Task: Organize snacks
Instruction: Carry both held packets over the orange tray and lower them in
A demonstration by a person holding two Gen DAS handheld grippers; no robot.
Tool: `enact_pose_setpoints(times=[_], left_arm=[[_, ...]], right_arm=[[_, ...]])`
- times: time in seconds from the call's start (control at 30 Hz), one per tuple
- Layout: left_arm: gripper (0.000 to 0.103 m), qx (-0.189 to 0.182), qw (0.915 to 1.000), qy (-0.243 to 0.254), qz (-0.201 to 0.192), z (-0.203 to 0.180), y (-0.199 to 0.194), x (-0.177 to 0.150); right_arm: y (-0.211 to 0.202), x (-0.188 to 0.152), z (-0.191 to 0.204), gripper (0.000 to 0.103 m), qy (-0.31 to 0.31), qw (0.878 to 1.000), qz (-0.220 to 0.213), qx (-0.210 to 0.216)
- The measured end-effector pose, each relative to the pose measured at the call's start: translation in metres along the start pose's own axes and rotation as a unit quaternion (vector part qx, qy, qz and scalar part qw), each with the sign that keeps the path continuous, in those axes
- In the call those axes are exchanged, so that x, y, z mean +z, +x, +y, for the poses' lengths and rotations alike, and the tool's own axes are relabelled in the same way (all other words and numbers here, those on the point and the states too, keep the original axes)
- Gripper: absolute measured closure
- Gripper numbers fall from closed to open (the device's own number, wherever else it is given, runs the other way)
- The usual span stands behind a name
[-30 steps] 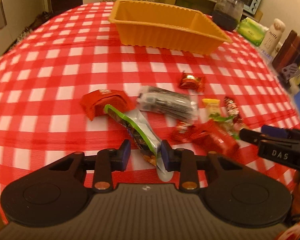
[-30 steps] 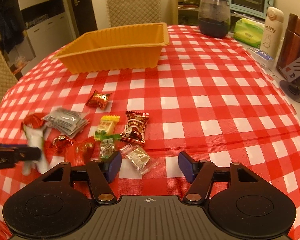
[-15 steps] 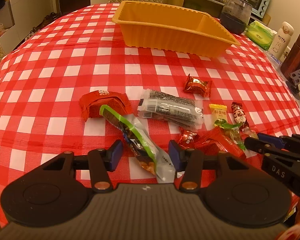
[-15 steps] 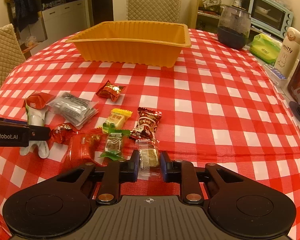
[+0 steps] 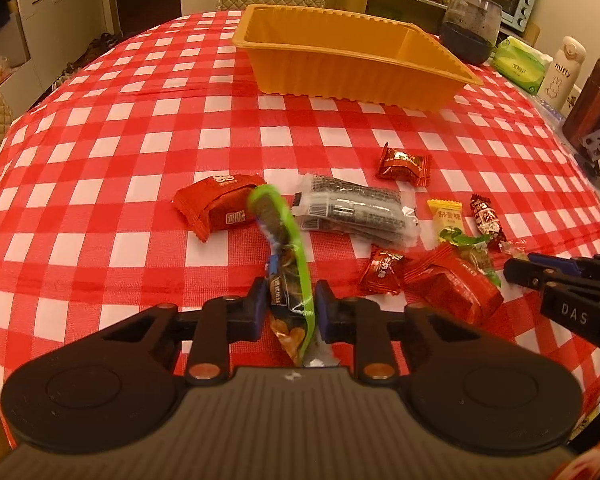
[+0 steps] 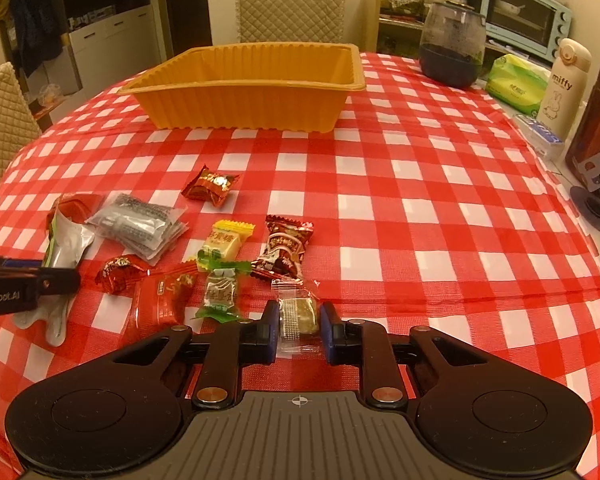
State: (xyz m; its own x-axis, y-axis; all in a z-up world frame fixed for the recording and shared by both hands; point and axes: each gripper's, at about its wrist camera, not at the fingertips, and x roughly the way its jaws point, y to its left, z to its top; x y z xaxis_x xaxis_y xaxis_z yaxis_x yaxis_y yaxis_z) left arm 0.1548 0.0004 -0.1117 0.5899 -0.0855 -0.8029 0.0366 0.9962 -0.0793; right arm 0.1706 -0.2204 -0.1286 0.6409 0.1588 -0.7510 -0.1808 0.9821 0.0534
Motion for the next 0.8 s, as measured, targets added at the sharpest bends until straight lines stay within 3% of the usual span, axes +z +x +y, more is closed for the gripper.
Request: enact_pose_setpoints(times=[0.37, 0.8], left_arm=[[0.082, -0.016, 0.9996, -0.004, -0.022, 0.002, -0.03, 0.012], [0.082, -0.048, 0.9943, 0.046, -0.084, -0.014, -0.036, 0.088]], right_arm=[[-0.019, 0.011, 0.002, 0.081, 0.015, 0.999, -0.034, 0.003], [-0.029, 0.076, 0.0, 0.081, 0.03, 0.995, -0.095, 0.018]])
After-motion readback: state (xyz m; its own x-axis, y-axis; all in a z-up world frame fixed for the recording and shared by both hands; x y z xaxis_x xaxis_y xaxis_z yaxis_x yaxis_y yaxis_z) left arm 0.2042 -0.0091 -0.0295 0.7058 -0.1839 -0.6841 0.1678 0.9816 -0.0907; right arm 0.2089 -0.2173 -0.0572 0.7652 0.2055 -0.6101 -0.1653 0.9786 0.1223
